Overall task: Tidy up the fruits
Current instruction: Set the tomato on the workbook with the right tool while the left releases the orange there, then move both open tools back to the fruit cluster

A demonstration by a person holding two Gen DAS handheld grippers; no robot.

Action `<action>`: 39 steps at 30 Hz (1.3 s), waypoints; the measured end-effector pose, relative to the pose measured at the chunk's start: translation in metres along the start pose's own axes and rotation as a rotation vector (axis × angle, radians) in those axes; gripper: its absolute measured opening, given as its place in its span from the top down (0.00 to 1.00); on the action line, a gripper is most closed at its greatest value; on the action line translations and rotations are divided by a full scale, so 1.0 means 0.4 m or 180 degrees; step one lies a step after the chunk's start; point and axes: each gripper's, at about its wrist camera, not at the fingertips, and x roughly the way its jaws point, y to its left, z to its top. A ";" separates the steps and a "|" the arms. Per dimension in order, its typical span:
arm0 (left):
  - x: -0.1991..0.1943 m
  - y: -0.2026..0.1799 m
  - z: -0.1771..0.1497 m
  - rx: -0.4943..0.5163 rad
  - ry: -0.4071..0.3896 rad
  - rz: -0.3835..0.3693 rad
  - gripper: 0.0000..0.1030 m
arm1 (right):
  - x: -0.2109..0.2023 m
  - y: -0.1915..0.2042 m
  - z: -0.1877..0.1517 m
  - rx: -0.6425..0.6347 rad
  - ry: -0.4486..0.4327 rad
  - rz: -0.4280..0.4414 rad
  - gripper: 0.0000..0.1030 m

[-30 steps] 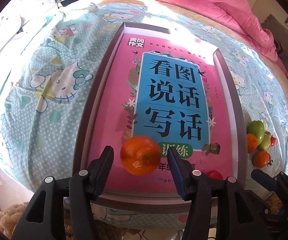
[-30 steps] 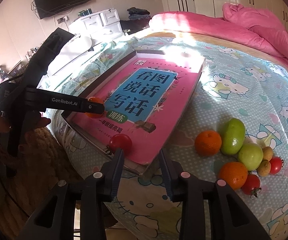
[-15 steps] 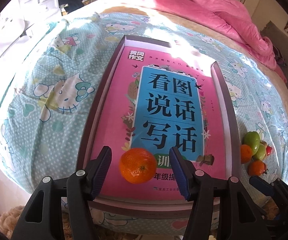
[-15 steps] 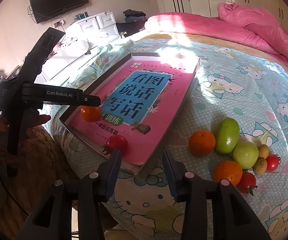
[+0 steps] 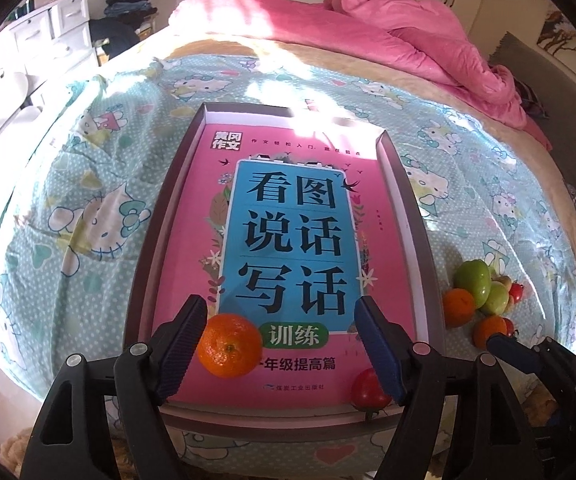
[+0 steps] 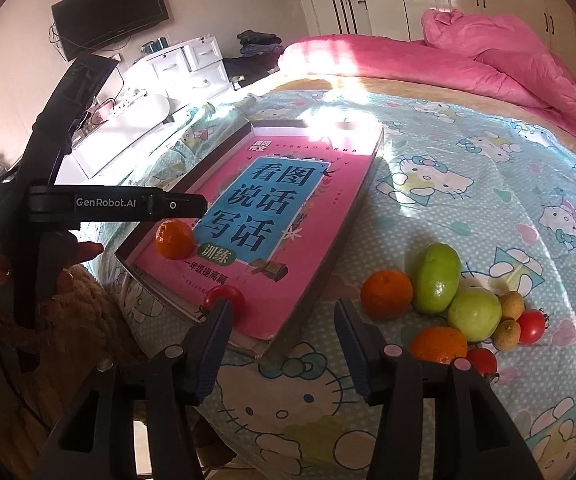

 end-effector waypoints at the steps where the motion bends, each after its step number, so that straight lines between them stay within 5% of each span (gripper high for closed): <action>1: -0.001 -0.004 0.001 0.0016 -0.0006 -0.0011 0.25 | -0.001 -0.002 0.000 0.0013 -0.0004 -0.0004 0.49; 18: -0.006 -0.061 -0.002 0.0191 -0.0051 -0.0063 0.25 | -0.036 -0.060 0.009 0.0216 -0.0149 -0.0149 0.48; 22: -0.007 -0.084 -0.008 0.0274 -0.0055 -0.0084 0.25 | -0.046 -0.079 0.008 0.0315 -0.0185 -0.0166 0.37; 39: -0.013 -0.192 -0.041 0.0611 -0.0085 -0.0213 0.25 | -0.094 -0.145 -0.002 0.0518 -0.0325 -0.0368 0.37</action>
